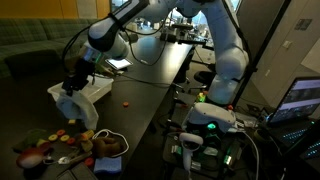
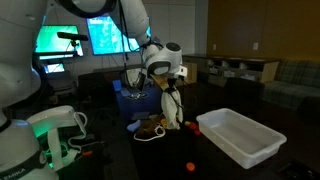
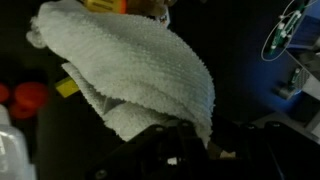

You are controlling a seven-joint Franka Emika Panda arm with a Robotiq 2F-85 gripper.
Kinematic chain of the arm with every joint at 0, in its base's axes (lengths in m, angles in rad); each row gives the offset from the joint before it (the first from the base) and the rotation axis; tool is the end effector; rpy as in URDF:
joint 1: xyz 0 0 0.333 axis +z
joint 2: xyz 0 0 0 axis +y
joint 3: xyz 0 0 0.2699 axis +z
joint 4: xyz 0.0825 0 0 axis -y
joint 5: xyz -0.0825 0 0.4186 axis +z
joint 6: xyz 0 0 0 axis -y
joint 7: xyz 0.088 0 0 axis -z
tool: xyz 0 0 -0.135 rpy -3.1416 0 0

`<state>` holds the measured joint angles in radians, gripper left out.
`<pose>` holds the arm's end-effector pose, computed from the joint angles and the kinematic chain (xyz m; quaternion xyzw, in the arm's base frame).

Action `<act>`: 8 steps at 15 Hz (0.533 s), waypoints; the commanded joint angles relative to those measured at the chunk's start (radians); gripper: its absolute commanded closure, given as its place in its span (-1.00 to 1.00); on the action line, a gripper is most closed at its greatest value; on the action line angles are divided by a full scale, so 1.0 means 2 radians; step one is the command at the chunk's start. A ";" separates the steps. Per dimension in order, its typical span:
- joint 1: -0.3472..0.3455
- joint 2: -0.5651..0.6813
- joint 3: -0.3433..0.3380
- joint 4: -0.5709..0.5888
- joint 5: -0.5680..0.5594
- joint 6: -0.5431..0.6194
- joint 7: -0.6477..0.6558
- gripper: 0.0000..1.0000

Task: Mop all the things away to the left with the white towel and put it in the box

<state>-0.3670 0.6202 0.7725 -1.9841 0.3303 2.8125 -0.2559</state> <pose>0.6063 0.2484 0.1755 -0.9457 -0.0877 -0.1342 0.2826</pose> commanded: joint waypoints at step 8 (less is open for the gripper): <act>-0.206 -0.179 -0.014 -0.136 0.147 0.064 -0.079 0.87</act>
<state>-0.7020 0.3619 0.7703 -2.1832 0.5960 2.8945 -0.4017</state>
